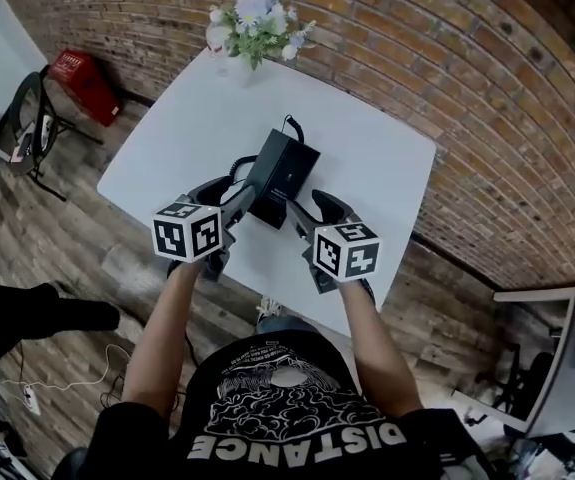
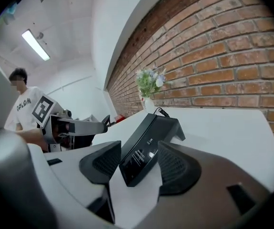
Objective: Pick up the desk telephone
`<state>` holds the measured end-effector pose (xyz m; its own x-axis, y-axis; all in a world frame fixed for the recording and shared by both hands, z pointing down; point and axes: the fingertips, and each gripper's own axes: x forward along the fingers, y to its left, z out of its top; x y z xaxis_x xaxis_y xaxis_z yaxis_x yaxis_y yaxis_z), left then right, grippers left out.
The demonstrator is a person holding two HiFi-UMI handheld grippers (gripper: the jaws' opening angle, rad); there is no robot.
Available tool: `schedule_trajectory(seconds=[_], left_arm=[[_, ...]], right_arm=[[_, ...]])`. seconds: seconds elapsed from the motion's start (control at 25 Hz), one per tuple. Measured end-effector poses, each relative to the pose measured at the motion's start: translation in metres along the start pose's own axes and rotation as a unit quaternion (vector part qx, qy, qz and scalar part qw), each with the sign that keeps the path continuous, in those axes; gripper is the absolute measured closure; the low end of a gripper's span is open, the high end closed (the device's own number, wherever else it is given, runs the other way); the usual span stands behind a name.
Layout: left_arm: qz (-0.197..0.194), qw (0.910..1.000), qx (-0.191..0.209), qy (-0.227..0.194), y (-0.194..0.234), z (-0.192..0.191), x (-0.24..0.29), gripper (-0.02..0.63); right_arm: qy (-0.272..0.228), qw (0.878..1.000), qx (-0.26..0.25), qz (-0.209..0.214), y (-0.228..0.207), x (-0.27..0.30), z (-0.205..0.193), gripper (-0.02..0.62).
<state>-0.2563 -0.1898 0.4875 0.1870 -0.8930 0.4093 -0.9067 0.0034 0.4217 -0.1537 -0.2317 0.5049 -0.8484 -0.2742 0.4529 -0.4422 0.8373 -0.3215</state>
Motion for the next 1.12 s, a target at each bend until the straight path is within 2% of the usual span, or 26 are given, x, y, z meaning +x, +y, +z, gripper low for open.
schedule_trajectory(seconds=[0.4, 0.6, 0.92, 1.12], left_arm=[[-0.052, 0.9960, -0.009, 0.072, 0.031, -0.009, 0.063, 0.368], [-0.079, 0.9912, -0.031, 0.102, 0.039, -0.018, 0.080, 0.340], [-0.138, 0.9775, -0.043, 0.154, 0.039, -0.025, 0.102, 0.327], [-0.175, 0.9644, -0.037, 0.195, 0.037, -0.036, 0.109, 0.327]], right_arm=[[0.028, 0.996, 0.090, 0.008, -0.032, 0.044, -0.016, 0.336], [0.038, 0.990, 0.135, 0.021, -0.034, 0.058, -0.026, 0.322], [0.048, 0.983, 0.174, 0.029, -0.031, 0.075, -0.034, 0.318], [0.049, 0.981, 0.185, 0.015, -0.029, 0.083, -0.039, 0.319]])
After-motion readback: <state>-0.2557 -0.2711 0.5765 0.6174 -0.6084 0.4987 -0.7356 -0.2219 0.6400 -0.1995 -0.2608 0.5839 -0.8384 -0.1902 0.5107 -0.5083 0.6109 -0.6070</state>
